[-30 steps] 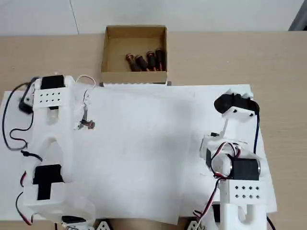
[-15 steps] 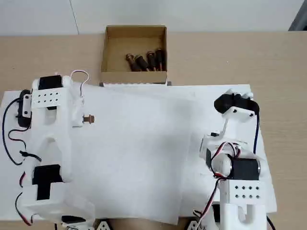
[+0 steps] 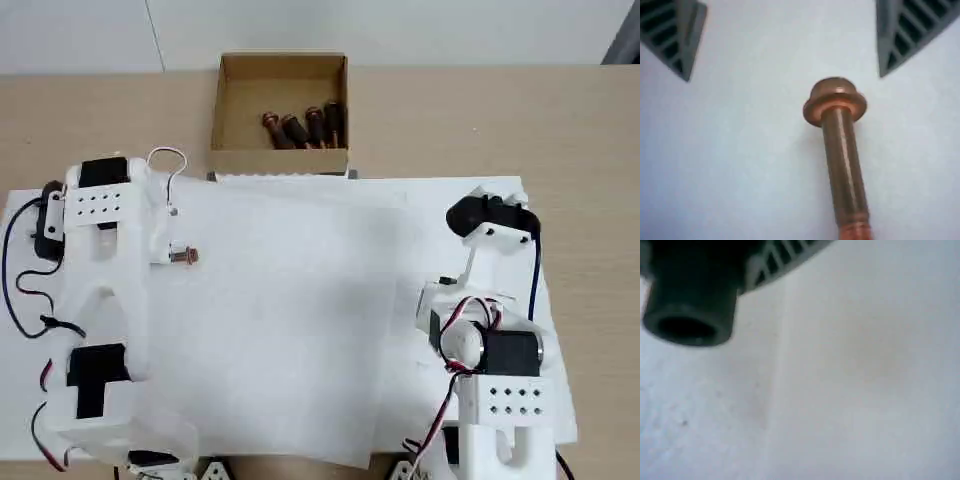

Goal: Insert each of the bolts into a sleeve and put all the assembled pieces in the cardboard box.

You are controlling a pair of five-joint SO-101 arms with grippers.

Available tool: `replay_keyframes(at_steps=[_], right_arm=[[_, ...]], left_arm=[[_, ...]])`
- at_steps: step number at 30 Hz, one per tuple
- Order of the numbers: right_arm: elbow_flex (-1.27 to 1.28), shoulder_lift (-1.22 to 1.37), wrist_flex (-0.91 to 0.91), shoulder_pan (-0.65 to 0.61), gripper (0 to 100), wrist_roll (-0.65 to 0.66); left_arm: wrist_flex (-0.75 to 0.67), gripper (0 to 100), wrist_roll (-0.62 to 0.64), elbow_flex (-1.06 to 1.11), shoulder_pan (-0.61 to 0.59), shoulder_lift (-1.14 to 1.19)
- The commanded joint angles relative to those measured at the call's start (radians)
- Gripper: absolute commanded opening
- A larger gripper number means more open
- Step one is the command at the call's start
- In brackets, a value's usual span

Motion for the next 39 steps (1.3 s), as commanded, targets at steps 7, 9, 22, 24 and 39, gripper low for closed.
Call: replay_keyframes(at_steps=[7, 9, 22, 24, 39], right_arm=[[-0.008, -0.016, -0.015, 0.01, 0.3, -0.002], [-0.008, -0.016, -0.015, 0.01, 0.3, -0.002], [-0.008, -0.016, -0.024, 0.008, 0.3, -0.002], [-0.008, -0.016, -0.024, 0.008, 0.3, -0.002], [-0.008, -0.016, -0.024, 0.008, 0.3, -0.005]], left_arm=[[-0.005, 23, -0.667, -0.015, -0.006, -0.028], [0.0, 23, -0.733, -0.015, -0.006, -0.028], [0.233, 23, -1.215, -0.206, -0.009, -0.015], [0.23, 23, -1.386, -0.206, -0.026, -0.015], [0.15, 16, -2.176, -0.205, -0.115, -0.014]])
